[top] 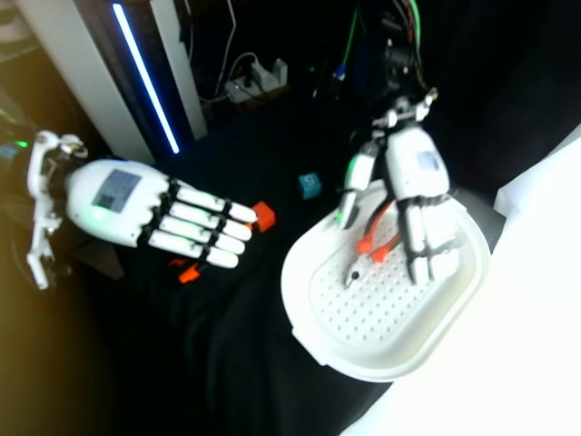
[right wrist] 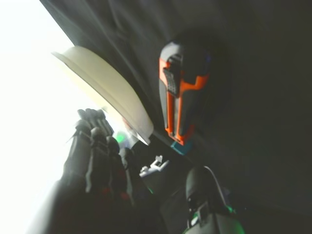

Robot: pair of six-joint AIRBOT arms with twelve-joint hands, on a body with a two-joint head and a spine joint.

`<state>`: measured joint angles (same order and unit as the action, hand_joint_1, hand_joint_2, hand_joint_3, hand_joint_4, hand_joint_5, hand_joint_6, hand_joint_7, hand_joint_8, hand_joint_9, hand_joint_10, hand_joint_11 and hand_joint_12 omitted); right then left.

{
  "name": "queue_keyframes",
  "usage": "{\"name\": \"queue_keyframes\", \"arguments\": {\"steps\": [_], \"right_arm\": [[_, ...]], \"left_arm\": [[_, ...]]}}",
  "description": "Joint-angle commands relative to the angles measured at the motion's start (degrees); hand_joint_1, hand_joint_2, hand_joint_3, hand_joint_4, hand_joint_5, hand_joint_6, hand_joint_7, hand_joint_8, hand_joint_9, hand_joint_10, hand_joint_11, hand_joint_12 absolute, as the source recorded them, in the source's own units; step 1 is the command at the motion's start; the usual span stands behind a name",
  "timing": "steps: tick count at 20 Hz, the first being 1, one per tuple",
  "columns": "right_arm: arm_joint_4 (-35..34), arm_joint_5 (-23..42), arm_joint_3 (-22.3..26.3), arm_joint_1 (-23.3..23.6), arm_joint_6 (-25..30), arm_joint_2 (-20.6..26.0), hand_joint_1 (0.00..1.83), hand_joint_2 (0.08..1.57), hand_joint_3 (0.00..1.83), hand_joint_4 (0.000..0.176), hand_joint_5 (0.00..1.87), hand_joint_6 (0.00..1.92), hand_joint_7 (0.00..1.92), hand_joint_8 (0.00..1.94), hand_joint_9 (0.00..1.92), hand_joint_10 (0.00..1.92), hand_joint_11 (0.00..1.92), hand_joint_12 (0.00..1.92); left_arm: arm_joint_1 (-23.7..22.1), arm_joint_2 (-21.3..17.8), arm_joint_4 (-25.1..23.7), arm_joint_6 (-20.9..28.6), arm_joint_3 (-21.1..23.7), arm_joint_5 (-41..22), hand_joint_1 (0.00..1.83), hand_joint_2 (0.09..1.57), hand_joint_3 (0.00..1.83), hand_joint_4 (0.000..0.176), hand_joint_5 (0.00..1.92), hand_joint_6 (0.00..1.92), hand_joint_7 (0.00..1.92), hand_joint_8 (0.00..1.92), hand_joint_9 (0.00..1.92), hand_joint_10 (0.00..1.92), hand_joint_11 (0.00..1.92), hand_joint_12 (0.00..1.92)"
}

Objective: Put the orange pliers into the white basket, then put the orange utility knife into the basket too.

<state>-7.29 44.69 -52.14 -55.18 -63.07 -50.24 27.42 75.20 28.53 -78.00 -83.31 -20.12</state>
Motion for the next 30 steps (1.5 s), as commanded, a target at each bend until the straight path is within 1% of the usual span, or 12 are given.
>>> {"name": "queue_keyframes", "arguments": {"steps": [1, 4, 5, 7, 11, 12, 13, 14, 16, 17, 23, 30], "right_arm": [[0.2, 6.5, -0.5, 0.6, -0.1, -0.3, 0.47, 1.21, 0.00, 0.032, 0.00, 0.00, 0.00, 0.00, 0.00, 0.00, 0.00, 0.00], [-0.1, 4.1, -2.1, 1.5, 0.0, -2.3, 0.47, 1.21, 0.00, 0.000, 0.00, 0.00, 0.00, 0.00, 0.03, 0.01, 0.03, 0.01], [-0.1, 2.8, -2.8, 2.3, 0.0, -3.2, 0.44, 1.22, 0.00, 0.000, 0.00, 0.00, 0.01, 0.00, 0.05, 0.02, 0.05, 0.03], [-1.3, 0.4, -4.9, 3.1, 0.0, -5.4, 0.54, 1.24, 0.00, 0.000, 0.09, 0.02, 0.20, 0.02, 0.21, 0.06, 0.00, 0.82], [-3.3, -2.3, -7.2, 3.3, 0.0, -8.0, 0.53, 1.28, 0.00, 0.000, 0.23, 0.03, 0.34, 0.02, 0.28, 0.13, 0.00, 0.97], [-3.5, -2.7, -7.4, 3.3, 0.0, -8.3, 0.57, 1.29, 0.00, 0.000, 0.38, 0.16, 0.49, 0.19, 0.20, 0.73, 0.00, 1.29], [-3.6, -3.3, -7.8, 3.3, -0.1, -8.8, 0.59, 1.30, 0.00, 0.000, 0.34, 0.64, 0.43, 0.76, 0.18, 1.19, 0.00, 1.59], [-3.8, -3.7, -8.2, 3.3, -0.1, -9.1, 0.69, 1.38, 0.00, 0.097, 0.45, 1.50, 0.43, 1.17, 0.25, 1.42, 0.07, 1.74], [-4.5, -4.0, -9.2, 3.3, -0.2, -9.9, 0.79, 1.38, 0.00, 0.079, 0.53, 1.65, 0.55, 1.58, 0.48, 1.72, 0.38, 1.88], [-5.1, -4.2, -10.0, 3.8, -0.3, -10.6, 1.04, 1.27, 0.00, 0.000, 0.85, 1.91, 0.99, 1.93, 1.08, 1.91, 1.15, 1.92], [-5.5, 0.7, -6.9, 6.2, -5.0, -9.4, 1.26, 1.28, 0.01, 0.069, 0.95, 1.92, 1.25, 1.94, 1.42, 1.92, 1.47, 1.92], [1.2, 11.9, 0.5, 6.6, -4.9, -1.9, 1.31, 1.31, 0.01, 0.100, 0.91, 1.92, 1.27, 1.94, 1.47, 1.92, 1.50, 1.92]], "left_arm": [[-1.0, -1.4, -2.3, 1.2, 1.3, -9.6, 0.07, 1.11, 0.00, 0.142, 0.00, 0.00, 0.00, 0.00, 0.00, 0.00, 0.00, 0.00], [2.5, -7.9, -8.8, 8.4, 8.1, -19.8, 0.00, 1.12, 0.00, 0.118, 0.00, 0.00, 0.00, 0.00, 0.00, 0.00, 0.00, 0.00], [5.0, -10.9, -11.0, 11.4, 11.1, -24.2, 0.00, 1.13, 0.01, 0.153, 0.00, 0.00, 0.00, 0.00, 0.00, 0.00, 0.00, 0.00], [12.3, -16.5, -13.0, 15.5, 17.4, -35.4, 0.00, 1.28, 0.02, 0.169, 0.00, 0.00, 0.00, 0.00, 0.00, 0.00, 0.00, 0.00], [24.2, -21.9, -12.7, 16.5, 26.3, -51.0, 0.05, 1.39, 0.02, 0.148, 0.00, 0.00, 0.00, 0.00, 0.00, 0.00, 0.00, 0.00], [25.9, -22.2, -12.4, 16.9, 27.2, -53.4, 0.05, 1.38, 0.01, 0.152, 0.00, 0.00, 0.00, 0.00, 0.00, 0.00, 0.00, 0.00], [28.7, -22.3, -11.2, 17.4, 28.3, -56.6, 0.04, 1.38, 0.01, 0.115, 0.00, 0.00, 0.00, 0.00, 0.00, 0.00, 0.00, 0.00], [30.6, -22.3, -10.0, 17.9, 28.9, -58.8, 0.04, 1.38, 0.01, 0.091, 0.00, 0.00, 0.00, 0.00, 0.00, 0.00, 0.00, 0.00], [33.6, -22.0, -7.8, 19.2, 29.7, -62.0, 0.04, 1.38, 0.00, 0.074, 0.00, 0.00, 0.03, 0.01, 0.04, 0.01, 0.02, 0.01], [35.5, -21.7, -6.4, 19.6, 30.1, -63.8, 0.08, 1.39, 0.00, 0.060, 0.00, 0.00, 0.02, 0.00, 0.04, 0.01, 0.01, 0.01], [38.4, -21.8, -4.7, 20.4, 31.1, -66.8, 0.05, 1.39, 0.00, 0.050, 0.00, 0.00, 0.03, 0.00, 0.05, 0.00, 0.01, 0.01], [38.7, -21.7, -4.7, 20.4, 31.2, -67.1, 0.07, 1.38, 0.00, 0.064, 0.01, 0.01, 0.04, 0.00, 0.05, 0.00, 0.01, 0.15]]}}
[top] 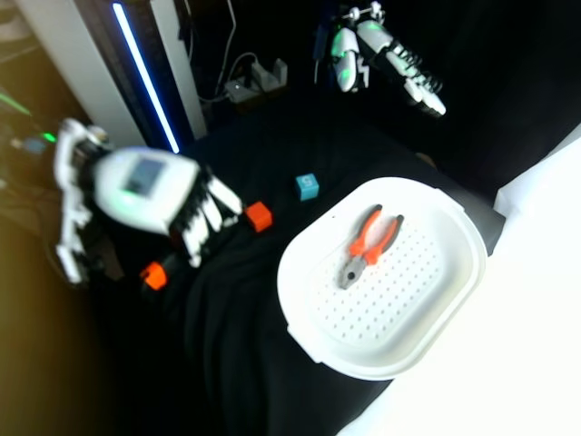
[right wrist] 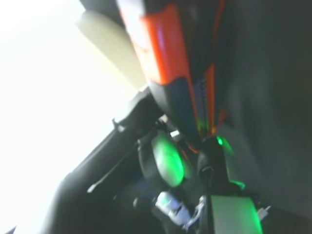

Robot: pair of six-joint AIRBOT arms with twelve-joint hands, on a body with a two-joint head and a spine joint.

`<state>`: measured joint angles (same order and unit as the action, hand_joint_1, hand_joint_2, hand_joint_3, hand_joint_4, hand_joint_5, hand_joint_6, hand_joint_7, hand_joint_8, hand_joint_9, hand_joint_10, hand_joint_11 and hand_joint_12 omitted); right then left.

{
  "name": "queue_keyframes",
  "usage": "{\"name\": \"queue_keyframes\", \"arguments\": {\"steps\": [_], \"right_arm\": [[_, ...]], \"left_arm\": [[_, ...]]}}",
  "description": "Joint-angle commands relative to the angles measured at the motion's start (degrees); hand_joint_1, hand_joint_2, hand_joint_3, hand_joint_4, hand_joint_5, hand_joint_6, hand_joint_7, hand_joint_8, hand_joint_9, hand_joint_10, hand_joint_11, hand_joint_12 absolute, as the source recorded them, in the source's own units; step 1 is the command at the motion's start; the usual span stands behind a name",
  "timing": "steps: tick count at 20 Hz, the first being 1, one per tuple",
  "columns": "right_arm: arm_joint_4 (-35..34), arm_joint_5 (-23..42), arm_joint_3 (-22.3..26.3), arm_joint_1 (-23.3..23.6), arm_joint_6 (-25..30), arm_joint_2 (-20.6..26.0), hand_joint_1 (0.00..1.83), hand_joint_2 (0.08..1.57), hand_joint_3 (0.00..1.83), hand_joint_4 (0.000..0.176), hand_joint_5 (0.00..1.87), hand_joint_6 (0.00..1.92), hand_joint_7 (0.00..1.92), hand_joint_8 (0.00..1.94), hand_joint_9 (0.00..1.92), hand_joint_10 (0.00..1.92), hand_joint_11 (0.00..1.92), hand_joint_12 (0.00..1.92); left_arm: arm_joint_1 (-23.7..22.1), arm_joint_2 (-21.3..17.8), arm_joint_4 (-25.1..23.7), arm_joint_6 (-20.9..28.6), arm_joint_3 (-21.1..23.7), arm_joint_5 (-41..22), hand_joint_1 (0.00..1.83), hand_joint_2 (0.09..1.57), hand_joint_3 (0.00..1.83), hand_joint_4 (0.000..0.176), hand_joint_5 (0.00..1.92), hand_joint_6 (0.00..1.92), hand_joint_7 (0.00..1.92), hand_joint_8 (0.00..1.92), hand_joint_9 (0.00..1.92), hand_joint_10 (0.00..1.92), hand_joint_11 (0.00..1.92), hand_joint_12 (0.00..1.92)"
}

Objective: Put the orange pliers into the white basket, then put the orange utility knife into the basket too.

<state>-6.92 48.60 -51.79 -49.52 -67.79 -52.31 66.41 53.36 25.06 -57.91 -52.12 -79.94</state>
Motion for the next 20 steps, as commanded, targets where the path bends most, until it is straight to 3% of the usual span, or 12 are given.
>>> {"name": "queue_keyframes", "arguments": {"steps": [1, 2, 3, 6, 7, 12, 14, 16, 17, 18, 19, 20], "right_arm": [[1.3, 8.6, 0.5, 1.3, -0.1, 0.7, 1.31, 1.31, 0.01, 0.100, 0.91, 1.92, 1.27, 1.94, 1.47, 1.92, 1.50, 1.92], [2.2, 8.8, 0.8, 2.6, -0.1, 1.1, 1.21, 1.34, 0.02, 0.092, 0.85, 1.92, 1.27, 1.94, 1.48, 1.92, 1.52, 1.92], [3.0, 8.7, 0.7, 3.8, -0.1, 1.1, 1.21, 1.34, 0.02, 0.088, 0.87, 1.92, 1.29, 1.94, 1.48, 1.92, 1.52, 1.92], [4.3, 2.8, -2.6, 10.6, -0.1, -1.1, 1.31, 1.29, 0.00, 0.083, 0.96, 1.92, 1.31, 1.94, 1.51, 1.92, 1.54, 1.92], [5.4, -0.7, -4.4, 13.9, -0.1, -2.7, 1.32, 1.27, 0.00, 0.086, 0.98, 1.92, 1.31, 1.94, 1.50, 1.92, 1.54, 1.92], [8.7, -16.2, -15.3, 26.1, -0.3, -12.3, 1.24, 1.28, 0.00, 0.090, 0.98, 1.92, 1.27, 1.94, 1.44, 1.92, 1.50, 1.92], [8.7, -21.4, -20.8, 28.2, -0.3, -17.8, 1.26, 1.25, 0.00, 0.105, 0.99, 1.92, 1.17, 1.94, 1.33, 1.92, 1.43, 1.92], [8.6, -25.1, -25.4, 29.0, -0.3, -22.3, 1.25, 1.24, 0.00, 0.111, 0.99, 1.92, 1.16, 1.94, 1.31, 1.92, 1.40, 1.92], [8.5, -28.0, -28.5, 29.4, -0.3, -25.2, 1.37, 1.14, 0.00, 0.000, 0.96, 1.92, 1.20, 1.94, 1.34, 1.92, 1.40, 1.92], [7.9, -29.7, -30.8, 29.4, -0.3, -27.3, 1.39, 1.12, 0.00, 0.000, 0.91, 1.92, 1.18, 1.94, 1.32, 1.92, 1.39, 1.92], [7.5, -31.5, -32.7, 29.4, -0.3, -29.1, 1.34, 1.13, 0.00, 0.000, 0.87, 1.92, 1.15, 1.94, 1.29, 1.92, 1.34, 1.92], [7.3, -32.6, -33.6, 29.4, -0.3, -29.7, 1.10, 1.22, 0.04, 0.000, 0.74, 1.56, 0.94, 1.93, 1.06, 1.92, 1.11, 1.92]], "left_arm": [[-0.3, 0.2, -1.2, 0.3, 0.1, -7.2, 0.07, 1.38, 0.00, 0.064, 0.01, 0.01, 0.04, 0.00, 0.05, 0.00, 0.01, 0.15], [-0.2, 0.2, -1.2, 0.3, 0.1, -7.3, 0.08, 1.39, 0.00, 0.066, 0.01, 0.00, 0.05, 0.00, 0.06, 0.00, 0.00, 0.24], [-0.1, 0.2, -1.2, 0.3, 0.2, -7.5, 0.06, 1.40, 0.00, 0.049, 0.01, 0.00, 0.05, 0.00, 0.07, 0.00, 0.00, 0.31], [-0.1, 0.3, -1.2, 0.3, 0.2, -7.4, 0.04, 1.41, 0.00, 0.061, 0.00, 0.00, 0.03, 0.00, 0.04, 0.00, 0.00, 0.24], [-0.1, 0.3, -1.2, 0.3, 0.2, -7.4, 0.06, 1.39, 0.00, 0.075, 0.00, 0.00, 0.04, 0.00, 0.05, 0.00, 0.00, 0.28], [0.1, 0.8, -1.1, 0.4, -0.2, -6.4, 0.03, 1.39, 0.00, 0.077, 0.00, 0.00, 0.02, 0.00, 0.05, 0.00, 0.00, 0.37], [0.1, 1.0, -1.1, 0.5, -0.4, -5.8, 0.09, 1.39, 0.00, 0.052, 0.00, 0.00, 0.03, 0.00, 0.04, 0.01, 0.00, 0.27], [0.1, 1.3, -1.1, 0.7, -0.7, -5.3, 0.08, 1.39, 0.00, 0.054, 0.00, 0.00, 0.02, 0.00, 0.03, 0.00, 0.00, 0.21], [0.1, 1.5, -1.1, 1.0, -0.9, -5.3, 0.08, 1.38, 0.00, 0.055, 0.00, 0.00, 0.02, 0.00, 0.02, 0.00, 0.00, 0.16], [0.1, 1.7, -1.1, 1.2, -1.1, -5.3, 0.08, 1.38, 0.00, 0.059, 0.00, 0.00, 0.02, 0.00, 0.02, 0.00, 0.00, 0.13], [0.1, 1.9, -1.1, 1.4, -1.3, -5.2, 0.08, 1.38, 0.00, 0.049, 0.00, 0.00, 0.02, 0.00, 0.02, 0.00, 0.00, 0.12], [0.1, 2.0, -1.1, 1.7, -1.4, -5.2, 0.06, 1.39, 0.00, 0.043, 0.00, 0.00, 0.00, 0.00, 0.02, 0.00, 0.00, 0.11]]}}
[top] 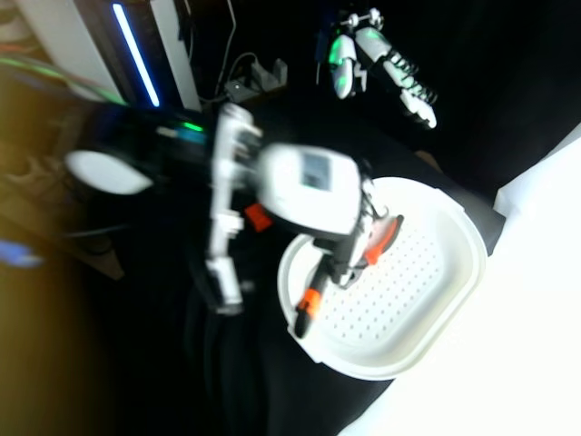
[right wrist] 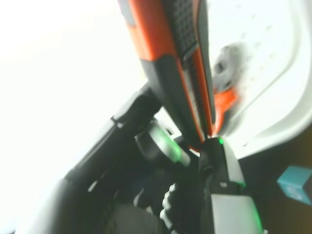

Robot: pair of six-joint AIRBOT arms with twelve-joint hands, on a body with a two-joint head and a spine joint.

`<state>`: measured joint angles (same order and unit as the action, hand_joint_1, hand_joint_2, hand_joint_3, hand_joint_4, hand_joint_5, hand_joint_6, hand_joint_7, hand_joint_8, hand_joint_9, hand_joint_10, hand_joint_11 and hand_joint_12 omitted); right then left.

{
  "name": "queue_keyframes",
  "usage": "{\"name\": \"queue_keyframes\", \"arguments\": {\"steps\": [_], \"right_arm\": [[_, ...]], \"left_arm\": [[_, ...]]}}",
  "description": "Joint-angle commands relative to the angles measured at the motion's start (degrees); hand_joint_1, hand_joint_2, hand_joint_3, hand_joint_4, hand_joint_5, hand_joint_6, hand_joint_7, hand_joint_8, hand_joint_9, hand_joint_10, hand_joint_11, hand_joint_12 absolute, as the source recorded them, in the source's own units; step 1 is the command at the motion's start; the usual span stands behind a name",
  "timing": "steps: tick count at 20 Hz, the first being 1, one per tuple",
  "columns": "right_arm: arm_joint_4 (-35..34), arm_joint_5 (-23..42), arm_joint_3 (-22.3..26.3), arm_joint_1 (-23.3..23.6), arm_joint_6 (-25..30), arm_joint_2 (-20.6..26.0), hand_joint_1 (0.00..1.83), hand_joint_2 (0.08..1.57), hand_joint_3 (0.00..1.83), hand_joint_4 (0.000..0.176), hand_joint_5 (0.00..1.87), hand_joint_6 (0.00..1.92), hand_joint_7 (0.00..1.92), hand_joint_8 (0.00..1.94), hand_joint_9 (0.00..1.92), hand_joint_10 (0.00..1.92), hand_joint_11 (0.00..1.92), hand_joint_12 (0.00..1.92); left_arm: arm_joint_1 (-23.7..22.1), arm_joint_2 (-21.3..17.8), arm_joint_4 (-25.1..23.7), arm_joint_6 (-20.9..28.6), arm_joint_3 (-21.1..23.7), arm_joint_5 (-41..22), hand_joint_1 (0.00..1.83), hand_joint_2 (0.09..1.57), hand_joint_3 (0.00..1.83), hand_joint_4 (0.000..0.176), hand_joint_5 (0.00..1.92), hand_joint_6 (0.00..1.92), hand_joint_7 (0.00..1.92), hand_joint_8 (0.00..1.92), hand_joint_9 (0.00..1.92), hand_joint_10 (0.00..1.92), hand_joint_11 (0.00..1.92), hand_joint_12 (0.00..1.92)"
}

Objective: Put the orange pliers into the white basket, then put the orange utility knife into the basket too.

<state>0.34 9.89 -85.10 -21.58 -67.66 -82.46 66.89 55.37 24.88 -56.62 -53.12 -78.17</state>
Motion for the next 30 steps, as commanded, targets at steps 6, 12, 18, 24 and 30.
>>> {"name": "queue_keyframes", "arguments": {"steps": [6, 12, 18, 24, 30], "right_arm": [[-1.2, 6.2, 0.3, 1.5, -0.4, 0.9, 0.33, 1.14, 0.00, 0.116, 0.00, 0.01, 0.00, 0.00, 0.00, 0.01, 0.00, 0.02], [-2.2, 16.4, 11.6, 1.5, -0.4, 13.7, 0.38, 1.08, 0.00, 0.052, 0.00, 0.00, 0.00, 0.00, 0.00, 0.00, 0.00, 0.00], [-1.4, 31.4, 25.6, -3.3, -0.4, 29.2, 0.24, 1.05, 0.00, 0.169, 0.00, 0.00, 0.00, 0.00, 0.00, 0.00, 0.00, 0.00], [-5.1, 45.2, 34.1, -15.2, -0.3, 38.9, 0.30, 1.09, 0.00, 0.175, 0.00, 0.00, 0.00, 0.00, 0.00, 0.00, 0.00, 0.00], [-13.1, 65.7, 40.5, -31.1, 1.2, 45.3, 0.32, 1.11, 0.01, 0.143, 0.00, 0.00, 0.00, 0.00, 0.00, 0.00, 0.00, 0.00]], "left_arm": [[-0.4, 0.0, -0.9, 0.6, -0.3, -6.7, 0.14, 1.37, 0.00, 0.027, 0.06, 0.01, 0.07, 0.00, 0.06, 0.01, 0.00, 0.26], [-0.4, -0.3, -0.5, 0.7, -0.1, -7.1, 0.12, 1.36, 0.00, 0.064, 0.03, 0.00, 0.05, 0.00, 0.06, 0.00, 0.00, 0.37], [-0.3, -1.7, -0.3, 0.6, 0.5, -8.2, 0.12, 1.32, 0.00, 0.060, 0.00, 0.00, 0.03, 0.00, 0.07, 0.00, 0.00, 0.35], [1.3, -4.5, -0.2, -0.1, 2.0, -11.7, 0.24, 1.27, 0.00, 0.048, 0.00, 0.00, 0.00, 0.00, 0.00, 0.00, 0.00, 0.00], [2.5, -7.2, -0.7, -1.2, 3.3, -15.9, 0.37, 1.22, 0.00, 0.094, 0.00, 0.00, 0.00, 0.00, 0.00, 0.00, 0.00, 0.00]]}}
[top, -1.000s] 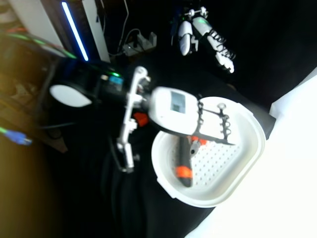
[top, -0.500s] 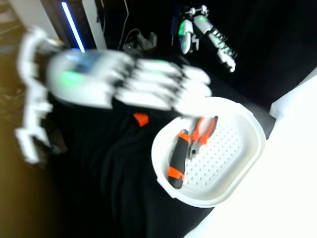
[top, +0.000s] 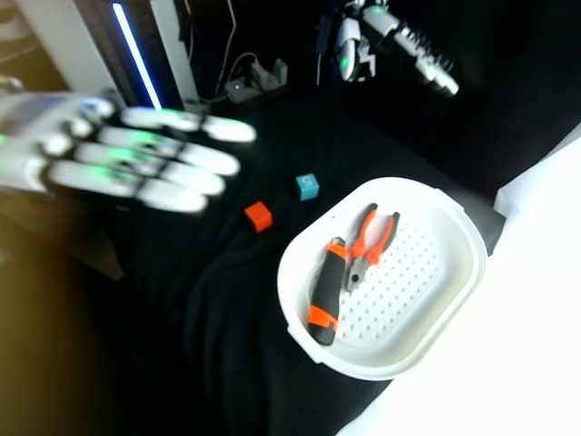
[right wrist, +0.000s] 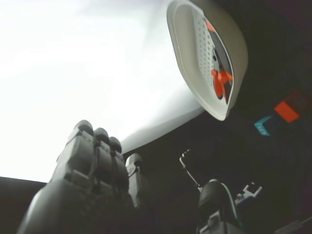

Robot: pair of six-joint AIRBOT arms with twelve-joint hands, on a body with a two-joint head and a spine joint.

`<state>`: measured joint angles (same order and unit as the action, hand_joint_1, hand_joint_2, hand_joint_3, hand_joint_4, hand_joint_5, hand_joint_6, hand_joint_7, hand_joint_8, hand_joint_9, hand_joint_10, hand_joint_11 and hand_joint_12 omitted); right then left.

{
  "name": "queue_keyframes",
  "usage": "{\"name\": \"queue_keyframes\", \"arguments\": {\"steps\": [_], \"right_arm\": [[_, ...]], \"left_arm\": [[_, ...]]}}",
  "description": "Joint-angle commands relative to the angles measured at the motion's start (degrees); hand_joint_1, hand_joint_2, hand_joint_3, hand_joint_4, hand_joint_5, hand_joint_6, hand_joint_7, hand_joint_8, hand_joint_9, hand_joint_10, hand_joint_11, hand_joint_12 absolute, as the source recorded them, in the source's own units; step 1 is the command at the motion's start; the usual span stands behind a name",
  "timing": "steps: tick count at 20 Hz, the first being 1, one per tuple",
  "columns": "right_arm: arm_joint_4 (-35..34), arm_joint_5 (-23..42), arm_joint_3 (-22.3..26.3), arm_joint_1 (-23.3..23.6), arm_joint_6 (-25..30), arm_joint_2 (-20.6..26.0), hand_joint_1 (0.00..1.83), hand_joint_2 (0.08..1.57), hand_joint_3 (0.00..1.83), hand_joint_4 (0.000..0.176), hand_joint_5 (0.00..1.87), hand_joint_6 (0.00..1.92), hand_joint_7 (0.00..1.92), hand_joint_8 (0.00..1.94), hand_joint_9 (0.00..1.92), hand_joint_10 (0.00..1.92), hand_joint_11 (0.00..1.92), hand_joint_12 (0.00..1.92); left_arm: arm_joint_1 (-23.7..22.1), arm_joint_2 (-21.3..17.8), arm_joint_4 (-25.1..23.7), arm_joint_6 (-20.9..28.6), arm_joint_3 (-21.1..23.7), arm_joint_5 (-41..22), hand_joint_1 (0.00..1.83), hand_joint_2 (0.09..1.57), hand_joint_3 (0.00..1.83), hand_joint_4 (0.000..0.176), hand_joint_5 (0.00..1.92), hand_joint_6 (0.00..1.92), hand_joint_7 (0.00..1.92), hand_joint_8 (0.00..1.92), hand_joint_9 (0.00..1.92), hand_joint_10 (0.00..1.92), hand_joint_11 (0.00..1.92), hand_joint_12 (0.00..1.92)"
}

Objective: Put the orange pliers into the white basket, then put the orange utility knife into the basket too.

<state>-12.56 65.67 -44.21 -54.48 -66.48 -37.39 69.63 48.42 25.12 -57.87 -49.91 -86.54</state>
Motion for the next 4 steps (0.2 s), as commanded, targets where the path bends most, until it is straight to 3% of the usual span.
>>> {"name": "queue_keyframes", "arguments": {"steps": [1, 2, 3, 4], "right_arm": [[-1.7, 13.8, 0.3, -1.0, 0.7, 1.0, 0.33, 1.11, 0.01, 0.144, 0.00, 0.00, 0.00, 0.00, 0.00, 0.00, 0.00, 0.00], [-2.9, 16.9, 0.9, -2.7, 0.9, 1.6, 0.35, 1.10, 0.00, 0.098, 0.00, 0.00, 0.00, 0.00, 0.00, 0.00, 0.00, 0.00], [-3.5, 19.2, 1.4, -3.9, 1.0, 2.2, 0.31, 1.06, 0.00, 0.093, 0.00, 0.00, 0.00, 0.00, 0.00, 0.00, 0.00, 0.00], [-4.0, 21.8, 1.9, -4.6, 1.0, 2.8, 0.31, 1.04, 0.00, 0.080, 0.00, 0.00, 0.00, 0.00, 0.00, 0.00, 0.00, 0.00]], "left_arm": [[-0.2, -0.7, -1.2, 0.0, 0.2, -8.0, 0.35, 1.22, 0.00, 0.116, 0.00, 0.00, 0.00, 0.00, 0.00, 0.00, 0.00, 0.00], [-0.2, -0.9, -1.3, -0.1, 0.4, -8.6, 0.35, 1.21, 0.00, 0.138, 0.00, 0.00, 0.00, 0.00, 0.00, 0.00, 0.00, 0.00], [-0.2, -1.2, -1.5, -0.3, 0.5, -9.2, 0.38, 1.19, 0.00, 0.164, 0.00, 0.00, 0.00, 0.00, 0.00, 0.00, 0.00, 0.00], [-0.2, -1.6, -1.6, -0.7, 0.8, -10.0, 0.41, 1.12, 0.00, 0.174, 0.00, 0.00, 0.00, 0.00, 0.00, 0.00, 0.00, 0.00]]}}
